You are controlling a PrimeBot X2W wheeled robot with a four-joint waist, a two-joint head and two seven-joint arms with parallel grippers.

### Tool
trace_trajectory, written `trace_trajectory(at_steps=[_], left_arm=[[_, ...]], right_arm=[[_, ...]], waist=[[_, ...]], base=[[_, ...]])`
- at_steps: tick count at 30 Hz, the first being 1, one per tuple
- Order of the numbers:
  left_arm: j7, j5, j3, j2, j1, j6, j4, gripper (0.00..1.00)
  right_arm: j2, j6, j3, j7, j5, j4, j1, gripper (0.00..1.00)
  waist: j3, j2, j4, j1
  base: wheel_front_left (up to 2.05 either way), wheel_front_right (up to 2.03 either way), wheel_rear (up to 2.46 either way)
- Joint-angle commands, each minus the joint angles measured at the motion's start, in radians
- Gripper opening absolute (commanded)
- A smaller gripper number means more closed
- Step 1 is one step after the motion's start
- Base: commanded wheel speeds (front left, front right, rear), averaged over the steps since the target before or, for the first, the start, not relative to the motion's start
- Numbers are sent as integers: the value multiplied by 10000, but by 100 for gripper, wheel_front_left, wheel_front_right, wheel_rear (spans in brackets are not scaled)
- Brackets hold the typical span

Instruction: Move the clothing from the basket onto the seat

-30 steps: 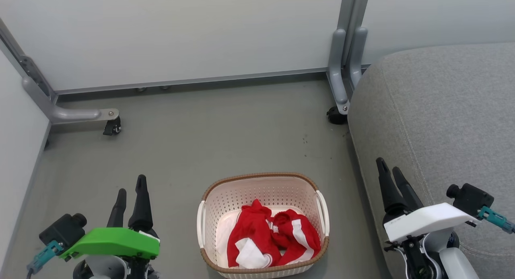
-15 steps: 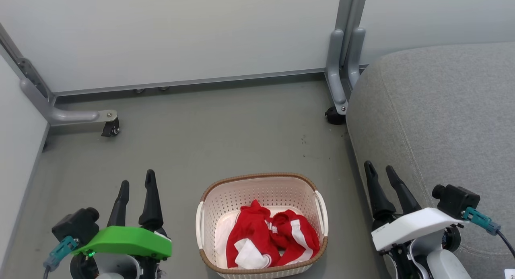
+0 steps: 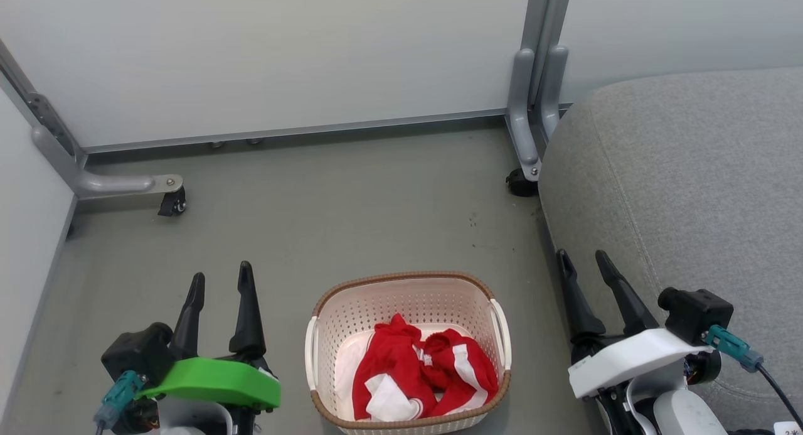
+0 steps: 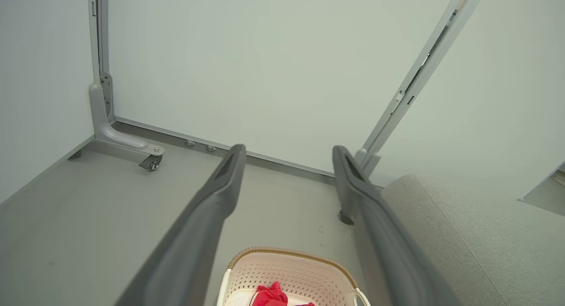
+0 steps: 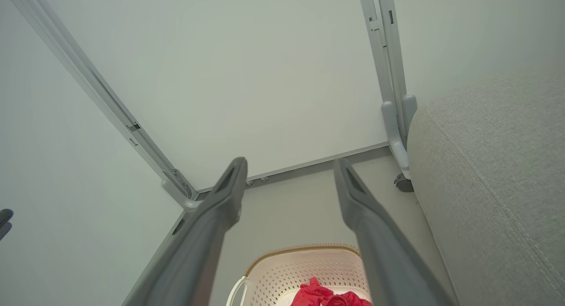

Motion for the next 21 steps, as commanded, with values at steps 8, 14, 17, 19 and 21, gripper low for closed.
trace_trajectory(at_steps=[8, 14, 17, 19, 21], left_arm=[[-281, 1097, -228, 132, 23, 104, -282, 100], [-428, 1675, -331, 147, 86, 140, -342, 100], [-491, 1968, -325, 148, 118, 173, -363, 100], [-550, 2107, -319, 154, 170, 161, -329, 100], [-576, 2243, -299, 140, 240, 146, -282, 100]], right_arm=[[-54, 4, 63, -295, -875, -267, 14, 100], [-60, 4, 115, -421, -1365, -335, 15, 100], [-61, 5, 42, -492, -1514, -376, 59, 100], [-64, 4, -18, -542, -1595, -384, 105, 100], [-63, 4, -38, -585, -1717, -370, 137, 100]], waist=[[-26, 0, -26, 0], [-49, 0, -57, 0], [-75, 0, -64, 0], [-106, 0, -63, 0], [-140, 0, -60, 0]], base=[[0, 0, 0], [0, 0, 0], [0, 0, 0], [0, 0, 0], [0, 0, 0]])
